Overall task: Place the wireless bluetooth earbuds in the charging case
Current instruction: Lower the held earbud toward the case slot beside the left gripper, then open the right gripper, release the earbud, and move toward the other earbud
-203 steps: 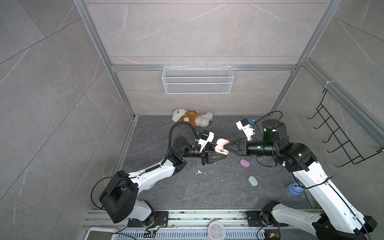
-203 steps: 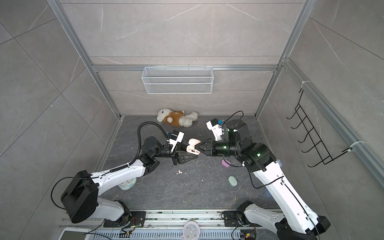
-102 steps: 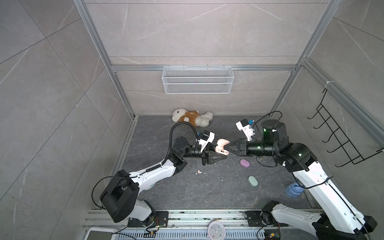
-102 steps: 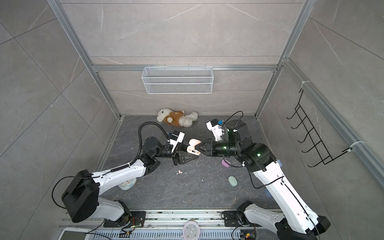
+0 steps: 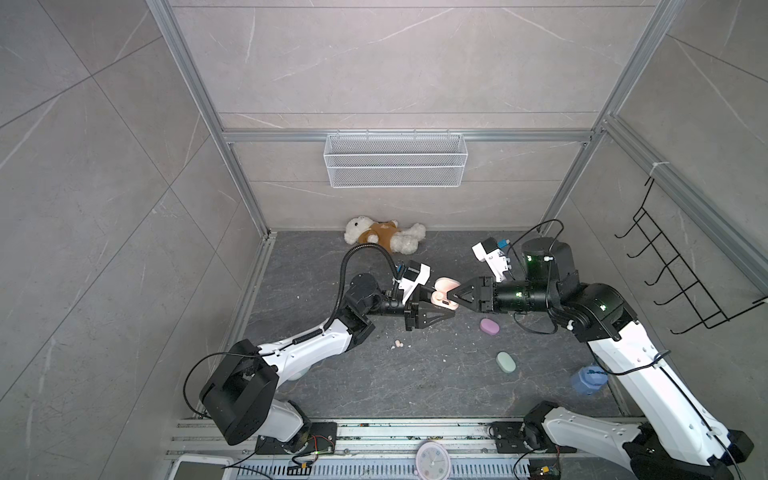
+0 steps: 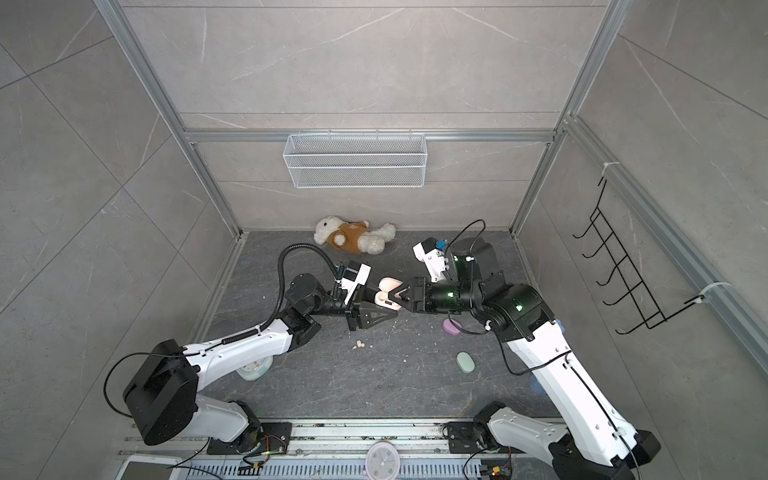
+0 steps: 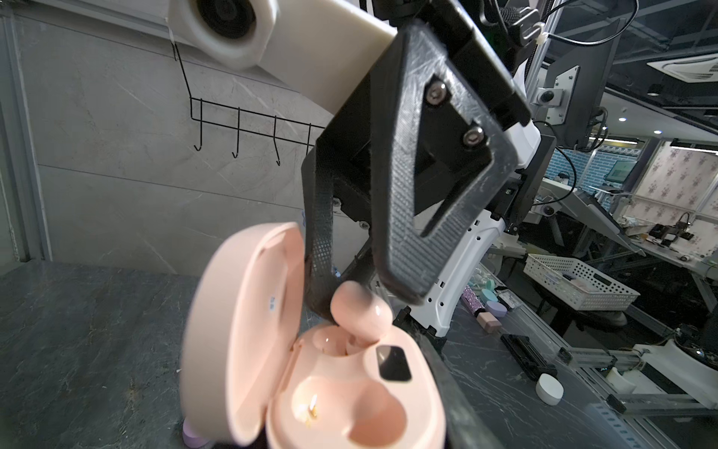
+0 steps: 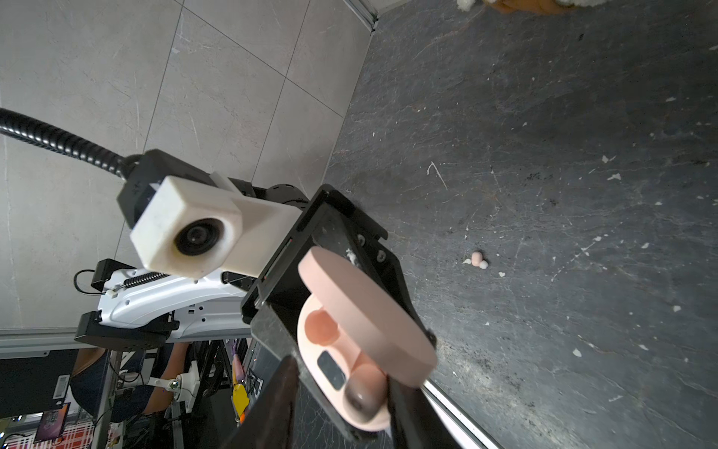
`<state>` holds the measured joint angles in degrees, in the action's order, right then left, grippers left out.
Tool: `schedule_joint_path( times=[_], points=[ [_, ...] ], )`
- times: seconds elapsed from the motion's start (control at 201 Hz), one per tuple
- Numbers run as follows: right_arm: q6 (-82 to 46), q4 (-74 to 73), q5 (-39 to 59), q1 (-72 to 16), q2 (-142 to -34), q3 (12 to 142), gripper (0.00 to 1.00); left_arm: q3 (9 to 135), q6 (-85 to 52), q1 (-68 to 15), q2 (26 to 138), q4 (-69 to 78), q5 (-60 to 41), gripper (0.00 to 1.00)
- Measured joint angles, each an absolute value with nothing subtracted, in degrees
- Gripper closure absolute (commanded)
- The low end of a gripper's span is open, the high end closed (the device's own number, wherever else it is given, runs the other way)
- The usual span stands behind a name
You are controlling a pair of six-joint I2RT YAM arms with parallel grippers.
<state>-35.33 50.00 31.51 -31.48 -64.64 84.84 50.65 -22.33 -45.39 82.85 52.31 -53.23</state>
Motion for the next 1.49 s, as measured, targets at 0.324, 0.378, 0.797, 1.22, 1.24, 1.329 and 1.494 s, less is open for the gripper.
schedule_joint_path(
  times=[0.324,0.378,0.797,1.22,1.24,1.329,1.494],
  points=[
    [-34.89,51.72,31.29,-31.88,-66.22,87.37,0.38,50.65,-22.28,-45.39,82.85,51.79,-52.34,0.81],
    [-34.87,52.29,31.22,-31.90,-66.52,87.92,0.38,50.65,-22.11,-45.41,82.85,51.72,-52.29,0.81],
    [-34.65,55.94,30.87,-32.77,-66.50,92.23,0.32,50.24,-18.65,-44.14,81.84,48.25,-51.44,0.82],
    [-34.74,55.51,26.41,-36.07,-60.86,79.31,0.31,44.07,-18.13,-34.54,73.36,38.59,-49.12,0.83],
    [-34.94,55.07,25.80,-36.84,-60.84,77.97,0.31,43.94,-17.98,-33.95,72.73,38.00,-48.99,0.83],
    [-35.59,52.49,23.55,-40.03,-61.01,72.25,0.32,43.88,-17.63,-31.55,70.26,34.94,-48.49,0.83],
    [-38.00,46.15,18.83,-45.56,-63.61,62.30,0.33,43.88,-17.06,-26.74,67.99,30.33,-48.40,0.83]
  ],
)
